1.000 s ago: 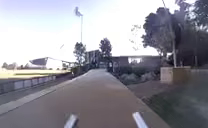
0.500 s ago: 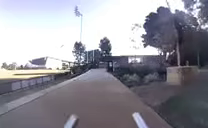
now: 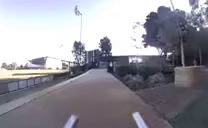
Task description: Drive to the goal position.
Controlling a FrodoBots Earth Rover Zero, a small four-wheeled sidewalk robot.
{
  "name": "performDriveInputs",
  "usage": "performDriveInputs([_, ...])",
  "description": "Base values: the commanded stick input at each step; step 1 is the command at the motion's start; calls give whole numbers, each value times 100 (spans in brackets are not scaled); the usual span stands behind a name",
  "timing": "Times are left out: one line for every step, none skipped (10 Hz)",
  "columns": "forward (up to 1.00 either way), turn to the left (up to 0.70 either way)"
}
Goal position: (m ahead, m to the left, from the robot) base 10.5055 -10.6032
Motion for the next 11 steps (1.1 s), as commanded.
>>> performDriveInputs([100, 39])
performDriveInputs([100, 17])
performDriveInputs([100, 0])
performDriveInputs([100, 0])
performDriveInputs([100, 0])
performDriveInputs([100, 0])
performDriveInputs([100, 0])
performDriveInputs([100, 0])
performDriveInputs([100, 0])
performDriveInputs([100, 0])
performDriveInputs([100, 0])
